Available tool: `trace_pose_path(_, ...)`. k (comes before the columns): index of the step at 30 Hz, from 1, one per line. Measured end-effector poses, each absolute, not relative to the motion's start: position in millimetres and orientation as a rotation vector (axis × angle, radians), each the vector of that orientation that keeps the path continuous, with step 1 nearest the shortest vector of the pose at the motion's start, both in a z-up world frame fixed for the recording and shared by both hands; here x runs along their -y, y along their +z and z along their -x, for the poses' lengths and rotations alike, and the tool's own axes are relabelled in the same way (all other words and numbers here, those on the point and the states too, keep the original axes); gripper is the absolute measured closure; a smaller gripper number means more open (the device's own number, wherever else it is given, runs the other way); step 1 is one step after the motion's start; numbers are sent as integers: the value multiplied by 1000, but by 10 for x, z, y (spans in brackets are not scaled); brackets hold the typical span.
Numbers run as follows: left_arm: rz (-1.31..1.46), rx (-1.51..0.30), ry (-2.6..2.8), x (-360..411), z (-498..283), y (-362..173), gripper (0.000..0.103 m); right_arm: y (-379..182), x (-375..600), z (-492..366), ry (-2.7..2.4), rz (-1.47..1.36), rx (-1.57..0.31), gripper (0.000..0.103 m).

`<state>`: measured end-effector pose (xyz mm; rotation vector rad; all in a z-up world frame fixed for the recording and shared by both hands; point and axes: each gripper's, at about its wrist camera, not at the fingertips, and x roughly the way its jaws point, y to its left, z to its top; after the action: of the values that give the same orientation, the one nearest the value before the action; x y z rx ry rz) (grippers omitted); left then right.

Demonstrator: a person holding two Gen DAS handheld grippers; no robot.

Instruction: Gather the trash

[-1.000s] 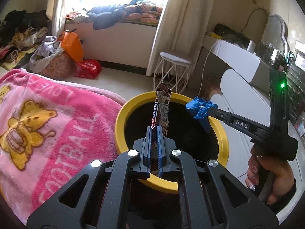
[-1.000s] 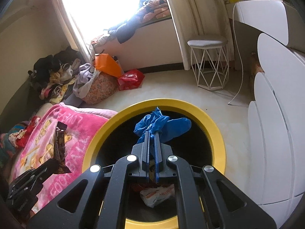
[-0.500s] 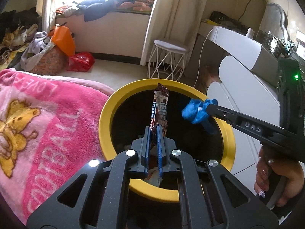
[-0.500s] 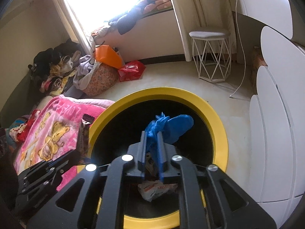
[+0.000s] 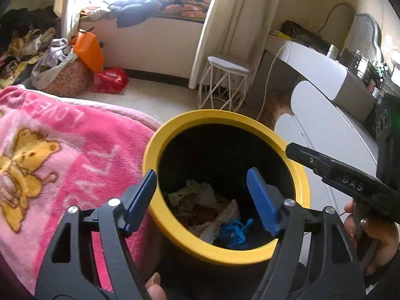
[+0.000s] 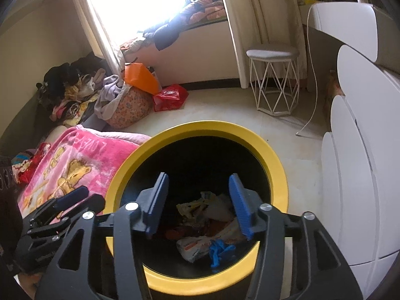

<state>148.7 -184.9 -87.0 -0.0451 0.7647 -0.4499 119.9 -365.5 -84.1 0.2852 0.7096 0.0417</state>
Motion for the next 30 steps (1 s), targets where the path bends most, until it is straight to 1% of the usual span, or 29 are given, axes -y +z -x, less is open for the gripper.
trace_pose_path(2, 41, -756, -427, 1786, -1445, -823, 16, -802, 3634, -1170, 37, -280, -697, 41)
trace_pose_path(3, 42, -751, -422, 1753, -1434, -802, 15, -781, 3619, -1146, 37, -281, -688, 39)
trace_pose_path(4, 44, -746, -413, 1720, -1415, -779, 14, -759, 3602, -1125, 36, -284, -678, 35)
trace_pose_path(5, 45, -736, -393, 1667, -1386, -748, 11, -739, 3586, -1106, 35, -286, -669, 32)
trace_pose_path(7, 45, -725, -369, 1590, -1355, -704, 11, -699, 3544, -1065, 44, -288, -649, 30)
trace_pose_path(9, 50, -714, -345, 1505, -1315, -659, 11, -669, 3498, -1036, 52, -285, -639, 26)
trace_pose_path(14, 60, -684, -300, 1267, -1185, -556, 11, -573, 3346, -936, 75, -280, -588, 14)
trace_pose_path(19, 75, -661, -259, 1062, -1046, -492, 11, -484, 3152, -850, 92, -276, -540, 8)
trace_pose_path(30, 71, -569, -152, 655, -681, -388, 11, -398, 2711, -570, 61, -195, -398, 7)
